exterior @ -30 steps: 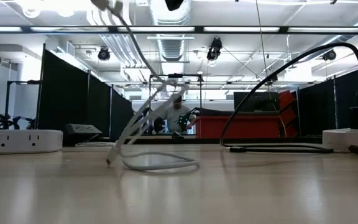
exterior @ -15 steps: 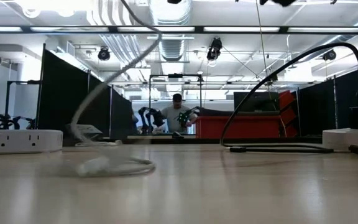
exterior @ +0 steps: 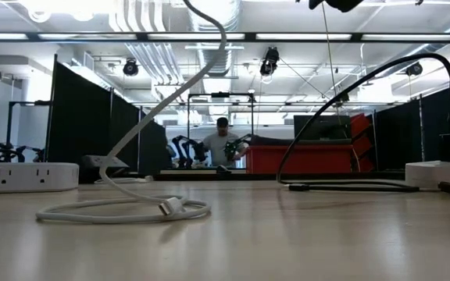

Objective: Insert USB
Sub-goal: Insert the white charger cable into the left white outlet extension

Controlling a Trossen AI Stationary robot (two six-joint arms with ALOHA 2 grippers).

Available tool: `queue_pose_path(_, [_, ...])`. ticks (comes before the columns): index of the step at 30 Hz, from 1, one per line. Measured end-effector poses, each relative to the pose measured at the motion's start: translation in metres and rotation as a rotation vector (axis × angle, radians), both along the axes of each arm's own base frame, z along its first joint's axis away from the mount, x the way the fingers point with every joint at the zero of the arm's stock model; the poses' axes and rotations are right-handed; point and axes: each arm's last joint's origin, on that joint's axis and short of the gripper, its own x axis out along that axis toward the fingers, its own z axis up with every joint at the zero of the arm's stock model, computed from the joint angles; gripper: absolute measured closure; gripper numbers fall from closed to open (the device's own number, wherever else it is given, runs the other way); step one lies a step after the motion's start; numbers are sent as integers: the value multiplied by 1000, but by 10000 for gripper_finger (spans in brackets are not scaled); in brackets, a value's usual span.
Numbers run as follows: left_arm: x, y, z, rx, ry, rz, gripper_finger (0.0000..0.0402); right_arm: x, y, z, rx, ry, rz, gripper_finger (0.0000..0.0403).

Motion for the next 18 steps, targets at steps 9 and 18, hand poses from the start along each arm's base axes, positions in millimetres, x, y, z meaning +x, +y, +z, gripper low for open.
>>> queue_pose_path(9, [1,-1,1,-8,7,-19,396,0,2,-2,-10,0,70,294])
queue_pose_path(18, [12,7,0,-36,22,-21,396,2,4,2,-7,-2,72,275])
